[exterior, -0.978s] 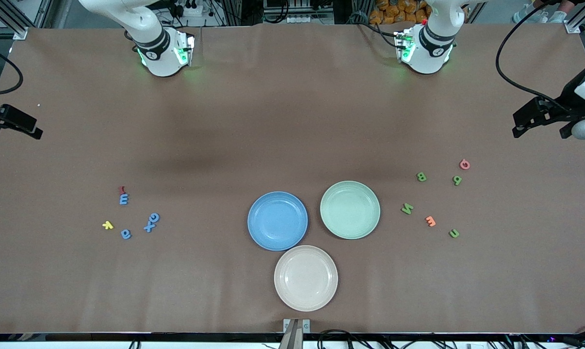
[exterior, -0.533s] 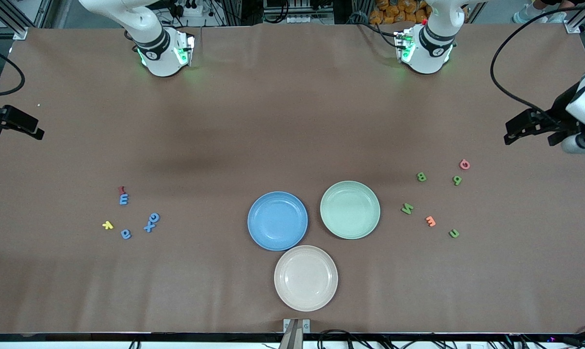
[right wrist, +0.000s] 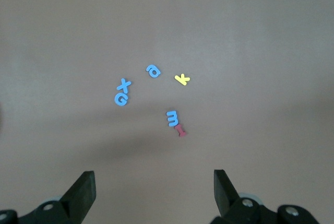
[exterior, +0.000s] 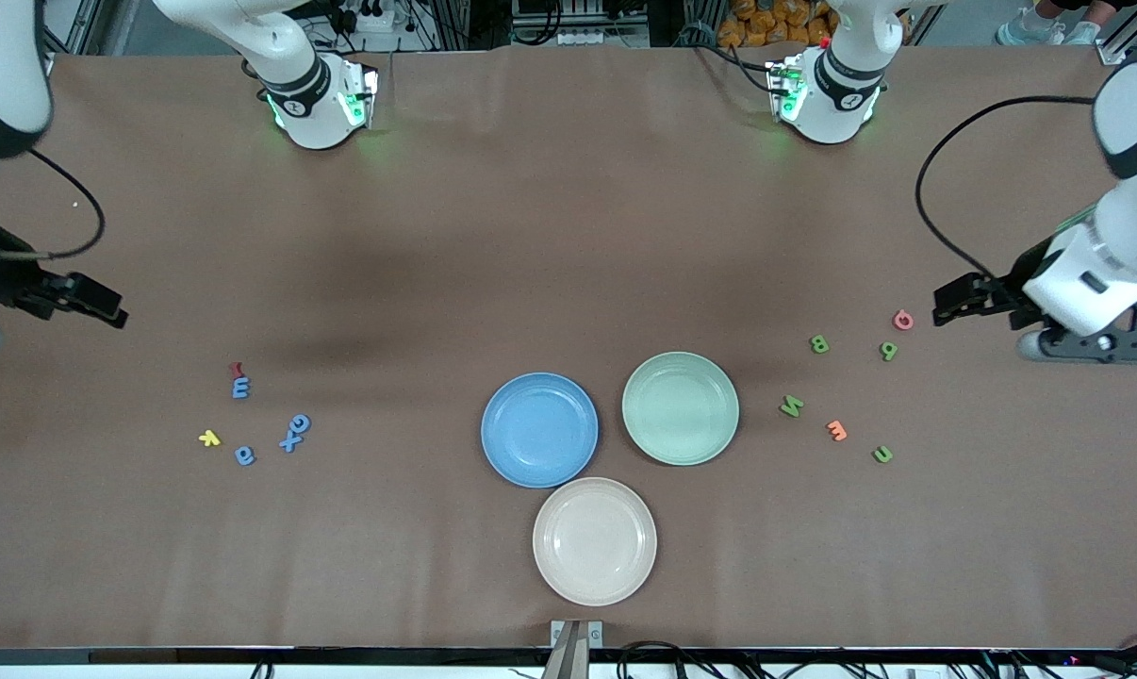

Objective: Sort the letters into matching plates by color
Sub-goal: 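Lower the left gripper to the green Z while the right gripper lowers to blue m, then close the left gripper on green Z while the right gripper grasps blue m, then carry green Z to the green plate while the right gripper carries m to blue plate, then open both grippers to drop the letters into their plates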

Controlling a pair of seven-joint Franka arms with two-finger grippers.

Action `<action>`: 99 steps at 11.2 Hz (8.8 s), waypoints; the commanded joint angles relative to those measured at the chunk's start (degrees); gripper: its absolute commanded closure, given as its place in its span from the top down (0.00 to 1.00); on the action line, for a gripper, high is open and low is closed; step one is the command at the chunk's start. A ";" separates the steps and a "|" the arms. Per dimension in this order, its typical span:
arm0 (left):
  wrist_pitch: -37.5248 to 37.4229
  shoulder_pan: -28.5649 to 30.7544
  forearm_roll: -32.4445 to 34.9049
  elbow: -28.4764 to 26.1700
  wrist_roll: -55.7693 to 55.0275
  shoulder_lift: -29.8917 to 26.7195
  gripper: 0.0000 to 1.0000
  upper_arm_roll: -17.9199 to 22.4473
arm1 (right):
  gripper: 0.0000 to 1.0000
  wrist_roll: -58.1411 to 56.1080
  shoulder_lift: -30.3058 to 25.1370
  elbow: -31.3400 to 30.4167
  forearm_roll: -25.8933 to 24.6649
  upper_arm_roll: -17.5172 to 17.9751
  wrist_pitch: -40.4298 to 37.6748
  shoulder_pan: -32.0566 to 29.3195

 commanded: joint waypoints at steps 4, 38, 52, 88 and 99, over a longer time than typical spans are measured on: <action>16.00 -2.01 -0.73 -12.25 0.34 1.66 1.00 -1.41 | 1.00 -7.85 6.09 -12.00 3.75 0.35 18.23 -1.80; 50.74 -5.97 15.01 -19.56 12.74 25.31 0.85 -3.00 | 0.69 -27.13 25.17 -22.30 4.84 14.68 49.11 -16.30; 51.45 -5.89 15.01 -19.56 11.33 24.62 0.00 -2.03 | 0.14 -27.04 25.35 -21.86 3.35 14.68 48.76 -16.13; 40.64 -12.83 18.70 -5.23 -2.56 27.78 1.00 -6.43 | 0.14 57.78 40.37 19.80 3.61 21.98 33.90 16.48; 33.52 -6.42 13.95 -6.19 14.90 21.97 1.00 -2.83 | 1.00 43.01 36.96 19.36 4.40 13.11 15.12 13.07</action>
